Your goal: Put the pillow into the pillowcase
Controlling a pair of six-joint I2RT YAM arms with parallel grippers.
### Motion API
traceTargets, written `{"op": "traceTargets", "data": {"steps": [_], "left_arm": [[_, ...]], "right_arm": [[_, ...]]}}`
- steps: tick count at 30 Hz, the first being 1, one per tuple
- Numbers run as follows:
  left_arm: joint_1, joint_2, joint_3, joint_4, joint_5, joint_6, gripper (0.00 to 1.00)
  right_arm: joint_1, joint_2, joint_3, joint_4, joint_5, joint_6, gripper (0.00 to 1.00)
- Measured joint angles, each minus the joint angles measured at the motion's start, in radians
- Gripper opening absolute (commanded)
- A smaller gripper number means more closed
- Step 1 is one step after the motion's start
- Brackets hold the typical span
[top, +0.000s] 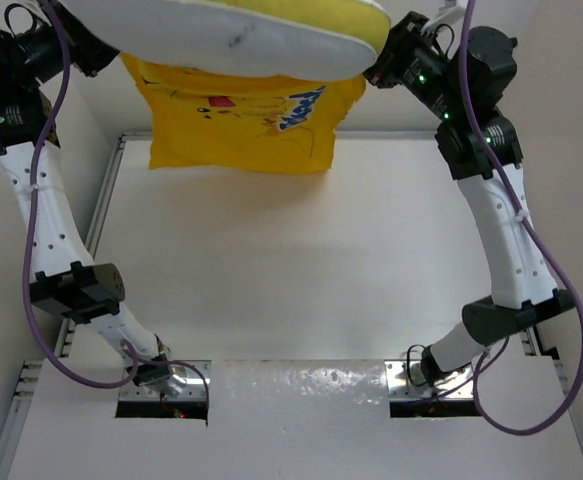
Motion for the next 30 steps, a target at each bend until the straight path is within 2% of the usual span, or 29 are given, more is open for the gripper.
{"op": "traceTargets", "data": {"steps": [3, 4, 5, 8, 10, 11, 13, 14, 15, 17, 19, 22, 24, 26, 28, 30], "left_arm": [[0.001, -0.021, -0.064, 0.115, 0.025, -0.119, 0.00], [0.002, -0.010, -0.056, 0.145, 0.035, -0.164, 0.00], [0.002, 0.006, -0.036, 0.162, 0.042, -0.193, 0.00], [-0.001, 0.062, 0.066, 0.194, 0.046, -0.249, 0.00], [-0.002, 0.007, -0.029, 0.227, 0.033, -0.236, 0.00], [-0.002, -0.026, -0.082, 0.222, 0.031, -0.220, 0.00], [-0.002, -0.048, -0.109, 0.200, 0.028, -0.190, 0.00], [-0.002, -0.045, -0.099, 0.191, 0.026, -0.179, 0.00], [-0.002, -0.027, -0.054, 0.169, 0.025, -0.171, 0.00], [-0.005, 0.016, 0.049, 0.166, 0.012, -0.159, 0.00], [-0.008, -0.003, 0.024, 0.186, 0.012, -0.143, 0.00], [-0.014, -0.071, -0.098, 0.201, -0.018, -0.108, 0.00], [-0.014, -0.066, -0.074, 0.194, -0.040, -0.091, 0.00], [-0.014, -0.039, -0.008, 0.174, -0.060, -0.076, 0.00], [-0.019, -0.025, 0.041, 0.165, -0.101, -0.051, 0.00], [-0.020, -0.040, 0.035, 0.188, -0.132, -0.037, 0.00]], "right_arm": [[-0.001, -0.105, -0.160, 0.065, 0.010, 0.016, 0.00], [0.000, -0.117, -0.166, 0.047, 0.017, 0.015, 0.00], [0.001, -0.107, -0.135, 0.021, 0.019, 0.011, 0.00], [0.001, 0.004, 0.103, -0.039, 0.023, 0.008, 0.00], [0.000, -0.021, 0.064, 0.006, 0.025, 0.010, 0.00], [0.000, -0.080, -0.045, 0.060, 0.032, 0.010, 0.00], [0.000, -0.182, -0.217, 0.062, 0.049, 0.010, 0.00], [0.000, -0.192, -0.228, 0.043, 0.053, 0.004, 0.00], [0.000, -0.178, -0.195, 0.019, 0.056, -0.003, 0.00], [0.000, -0.090, -0.016, -0.040, 0.061, -0.026, 0.00], [0.001, -0.040, 0.070, -0.066, 0.061, -0.048, 0.00], [0.016, -0.137, -0.134, 0.009, 0.076, -0.068, 0.00], [0.024, -0.185, -0.217, 0.002, 0.084, -0.082, 0.00], [0.030, -0.136, -0.100, -0.091, 0.085, -0.103, 0.00], [0.035, -0.065, 0.037, -0.088, 0.085, -0.117, 0.00], [0.036, -0.090, -0.002, -0.024, 0.098, -0.125, 0.00]]}}
